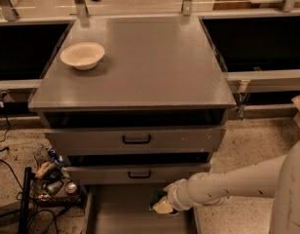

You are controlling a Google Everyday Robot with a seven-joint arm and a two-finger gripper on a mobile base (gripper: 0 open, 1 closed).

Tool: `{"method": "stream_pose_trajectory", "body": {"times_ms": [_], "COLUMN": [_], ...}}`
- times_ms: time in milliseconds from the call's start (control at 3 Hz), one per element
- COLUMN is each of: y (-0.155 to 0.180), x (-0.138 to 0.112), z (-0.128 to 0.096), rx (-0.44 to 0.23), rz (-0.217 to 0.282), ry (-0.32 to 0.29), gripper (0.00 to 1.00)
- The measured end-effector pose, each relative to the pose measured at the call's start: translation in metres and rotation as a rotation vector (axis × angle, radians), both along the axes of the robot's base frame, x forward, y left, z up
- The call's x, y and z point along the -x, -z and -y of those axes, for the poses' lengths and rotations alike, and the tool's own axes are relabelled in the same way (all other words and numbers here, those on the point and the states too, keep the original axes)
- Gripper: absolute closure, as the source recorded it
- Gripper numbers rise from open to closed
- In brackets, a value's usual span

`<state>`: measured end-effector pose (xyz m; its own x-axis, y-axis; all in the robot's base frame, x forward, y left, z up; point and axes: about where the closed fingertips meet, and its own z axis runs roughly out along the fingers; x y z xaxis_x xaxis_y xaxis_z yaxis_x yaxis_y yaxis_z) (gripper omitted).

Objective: Pick sponge from bottom drawer and place on counter

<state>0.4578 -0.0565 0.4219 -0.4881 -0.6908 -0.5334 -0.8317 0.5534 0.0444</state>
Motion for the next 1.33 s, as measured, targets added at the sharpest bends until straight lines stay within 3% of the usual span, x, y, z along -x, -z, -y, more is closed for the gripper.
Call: {"method": "stream_pose_trajectory", "body": {"times_ms": [333,667,1000,1333], "y": [0.001,-0.021,-0.064,-0.095], "x": [-0.002,0.009,0.043,0.044], "z": [0.000,0.007,0.022,0.031], "rx": [-0.007,-0.012,0.033,0.064], "rz": [-0.009,0.025,0.085,0.148], "ry": [0.004,0.034,0.055,0.047], "gripper": [1.00,1.00,1.00,1.00]}}
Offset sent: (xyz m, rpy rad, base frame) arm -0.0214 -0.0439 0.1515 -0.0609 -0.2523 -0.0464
